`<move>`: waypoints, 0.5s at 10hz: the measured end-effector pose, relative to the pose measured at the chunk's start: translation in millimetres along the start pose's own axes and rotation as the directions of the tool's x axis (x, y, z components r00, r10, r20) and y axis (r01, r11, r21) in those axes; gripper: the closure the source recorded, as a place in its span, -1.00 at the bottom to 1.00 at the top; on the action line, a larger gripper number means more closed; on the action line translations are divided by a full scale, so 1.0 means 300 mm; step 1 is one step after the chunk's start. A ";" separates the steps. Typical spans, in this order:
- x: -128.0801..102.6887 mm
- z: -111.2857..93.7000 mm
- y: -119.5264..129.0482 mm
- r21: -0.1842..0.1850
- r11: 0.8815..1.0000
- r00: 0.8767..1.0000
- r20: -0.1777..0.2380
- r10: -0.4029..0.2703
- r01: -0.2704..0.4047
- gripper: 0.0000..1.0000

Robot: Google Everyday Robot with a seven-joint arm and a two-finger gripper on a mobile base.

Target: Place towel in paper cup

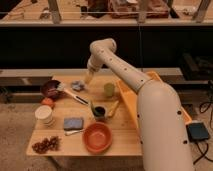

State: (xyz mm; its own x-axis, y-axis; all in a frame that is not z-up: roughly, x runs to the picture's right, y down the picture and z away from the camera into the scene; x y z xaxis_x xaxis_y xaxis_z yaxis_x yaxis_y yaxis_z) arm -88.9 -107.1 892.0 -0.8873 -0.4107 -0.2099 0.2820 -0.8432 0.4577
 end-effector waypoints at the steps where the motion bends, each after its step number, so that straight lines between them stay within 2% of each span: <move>1: -0.006 -0.002 0.003 -0.001 1.000 1.000 0.002 0.002 -0.002 -0.60; 3: -0.003 -0.001 0.001 -0.001 1.000 1.000 0.003 0.000 0.000 -0.60; 5: 0.003 0.041 0.014 0.016 0.999 0.999 -0.014 0.034 -0.033 -0.60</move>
State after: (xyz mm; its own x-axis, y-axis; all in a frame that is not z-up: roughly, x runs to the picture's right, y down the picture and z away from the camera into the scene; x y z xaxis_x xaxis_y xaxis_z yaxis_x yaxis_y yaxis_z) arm -93.1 -106.7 904.4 -0.8721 -0.4436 -0.2065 0.3056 -0.8235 0.4780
